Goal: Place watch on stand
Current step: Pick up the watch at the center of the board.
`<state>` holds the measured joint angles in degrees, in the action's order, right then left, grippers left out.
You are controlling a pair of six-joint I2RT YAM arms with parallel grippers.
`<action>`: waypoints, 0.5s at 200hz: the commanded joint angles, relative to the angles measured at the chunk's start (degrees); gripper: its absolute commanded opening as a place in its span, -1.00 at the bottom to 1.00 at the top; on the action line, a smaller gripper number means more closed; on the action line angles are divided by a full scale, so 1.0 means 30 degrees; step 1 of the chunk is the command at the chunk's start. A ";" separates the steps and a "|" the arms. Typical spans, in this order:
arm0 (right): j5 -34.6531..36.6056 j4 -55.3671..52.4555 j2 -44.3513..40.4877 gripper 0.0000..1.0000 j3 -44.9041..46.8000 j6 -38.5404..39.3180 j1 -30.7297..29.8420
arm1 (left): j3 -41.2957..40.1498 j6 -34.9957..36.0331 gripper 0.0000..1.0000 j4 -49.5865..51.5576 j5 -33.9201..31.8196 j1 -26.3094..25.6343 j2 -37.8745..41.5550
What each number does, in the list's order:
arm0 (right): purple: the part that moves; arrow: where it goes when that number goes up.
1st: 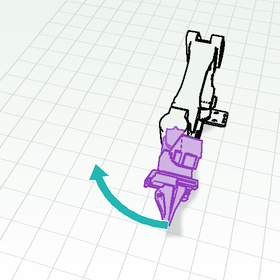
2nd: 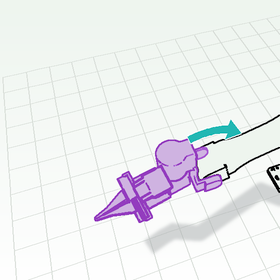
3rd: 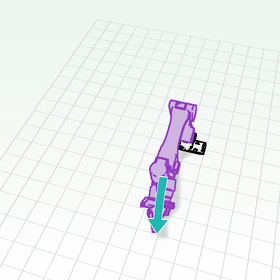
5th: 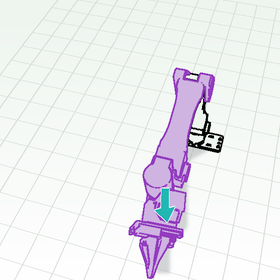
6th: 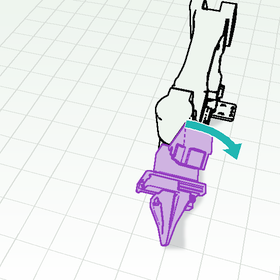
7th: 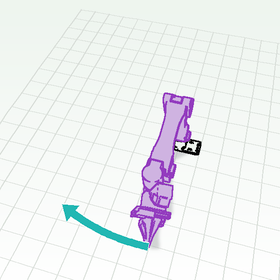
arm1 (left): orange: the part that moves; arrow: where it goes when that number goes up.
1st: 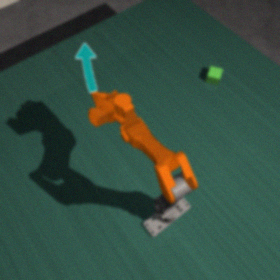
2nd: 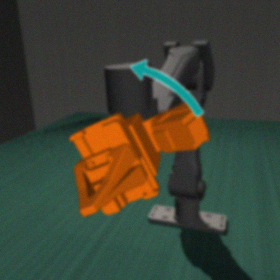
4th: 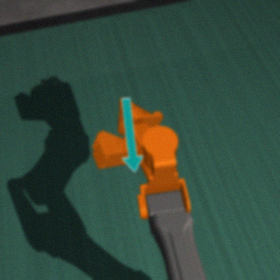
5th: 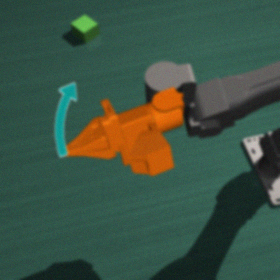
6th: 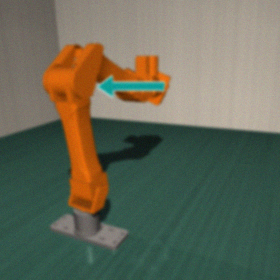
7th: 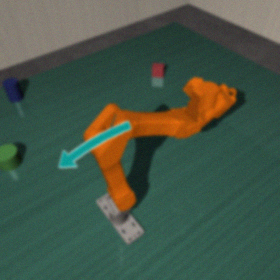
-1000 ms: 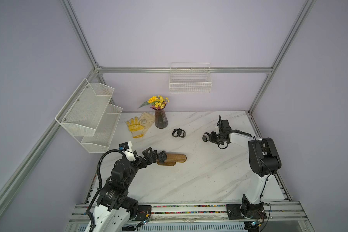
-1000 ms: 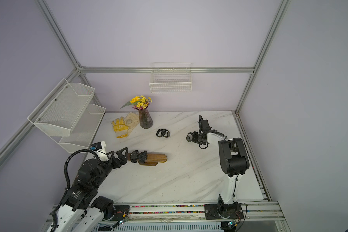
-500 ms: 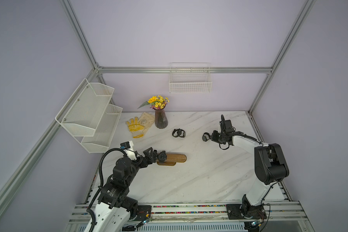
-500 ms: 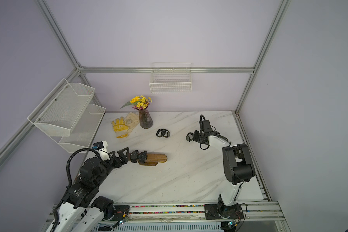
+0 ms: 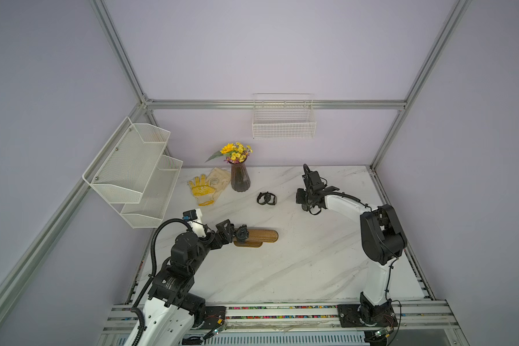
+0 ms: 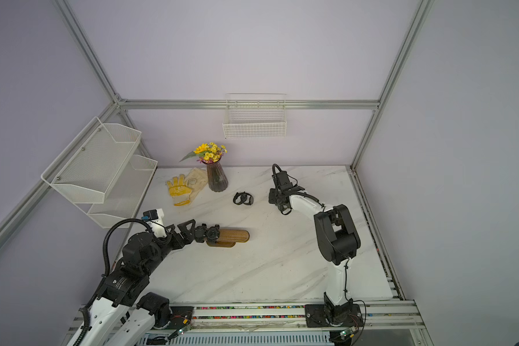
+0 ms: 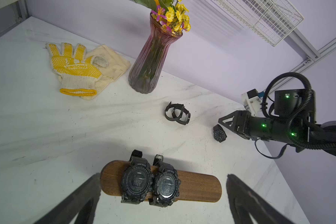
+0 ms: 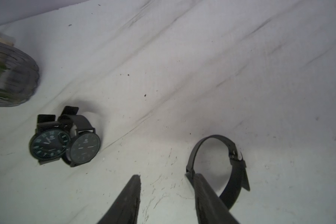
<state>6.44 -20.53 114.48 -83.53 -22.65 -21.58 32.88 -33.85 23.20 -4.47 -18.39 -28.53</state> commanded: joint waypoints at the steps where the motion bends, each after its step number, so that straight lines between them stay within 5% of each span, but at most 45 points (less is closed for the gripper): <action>1: 0.1164 -0.1913 0.1287 -0.11 -0.1349 0.0854 0.0102 | -0.0062 0.0065 1.00 -0.0774 0.0135 0.0045 0.0267; 100: -0.0235 -0.3673 0.3725 -0.45 -0.4035 0.3331 0.0104 | -0.0121 0.0105 1.00 -0.0597 0.0000 0.0059 0.0545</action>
<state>7.57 -28.49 123.46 -92.86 -16.43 -21.28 32.88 -33.82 23.20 -4.47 -18.39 -27.66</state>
